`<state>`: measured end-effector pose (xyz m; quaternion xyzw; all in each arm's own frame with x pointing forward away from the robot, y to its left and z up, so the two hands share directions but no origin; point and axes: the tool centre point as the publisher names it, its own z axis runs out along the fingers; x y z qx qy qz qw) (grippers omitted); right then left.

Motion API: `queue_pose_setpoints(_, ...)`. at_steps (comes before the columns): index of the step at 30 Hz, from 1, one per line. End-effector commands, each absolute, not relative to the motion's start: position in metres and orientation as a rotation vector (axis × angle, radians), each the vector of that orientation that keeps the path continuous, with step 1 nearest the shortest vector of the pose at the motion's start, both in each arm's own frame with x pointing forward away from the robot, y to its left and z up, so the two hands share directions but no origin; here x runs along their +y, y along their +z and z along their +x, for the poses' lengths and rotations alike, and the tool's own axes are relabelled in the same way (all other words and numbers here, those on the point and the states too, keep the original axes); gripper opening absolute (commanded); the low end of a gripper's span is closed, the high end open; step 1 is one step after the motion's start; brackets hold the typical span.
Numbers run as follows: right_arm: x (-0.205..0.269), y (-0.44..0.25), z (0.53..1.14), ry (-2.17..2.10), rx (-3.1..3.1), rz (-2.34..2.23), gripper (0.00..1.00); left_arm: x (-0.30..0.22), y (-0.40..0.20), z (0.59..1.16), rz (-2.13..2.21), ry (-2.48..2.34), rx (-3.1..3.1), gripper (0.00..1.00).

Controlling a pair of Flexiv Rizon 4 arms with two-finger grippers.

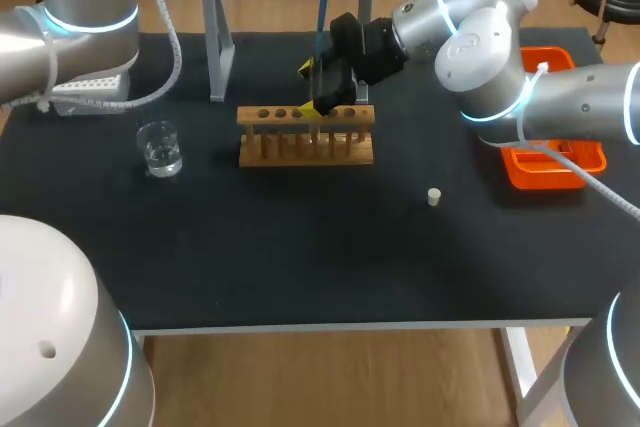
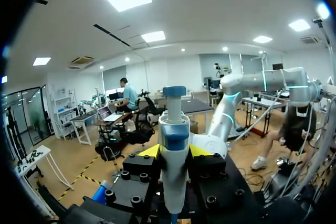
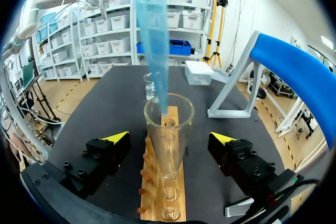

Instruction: Invert the test tube, pick up the pipette, mount the tip to pipette, aspirate from beaker and dispense into the tube, eject the tip, return the pipette, and cap with the stopper.

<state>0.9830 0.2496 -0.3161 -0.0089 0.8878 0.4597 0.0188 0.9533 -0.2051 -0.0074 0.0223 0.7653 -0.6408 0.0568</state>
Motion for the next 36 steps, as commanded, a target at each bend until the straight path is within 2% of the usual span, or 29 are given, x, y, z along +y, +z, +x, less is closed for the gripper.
queue_pose_setpoints(1, 0.249, -0.315, 0.984, 1.424, 2.76, -0.03, 1.0, -0.202, 0.0, 0.948, 0.057, -1.925, 2.323, 0.0)
queue_pose_setpoints(16, 0.249, -0.315, 0.984, 1.424, 2.76, -0.03, 1.0, -0.155, 0.006, 0.918, -0.073, -1.818, 2.293, 0.0)
queue_pose_setpoints(36, 0.249, -0.315, 0.984, 1.424, 2.76, -0.03, 1.0, -0.131, -0.066, 0.837, -0.246, -1.85, 2.233, 0.0)
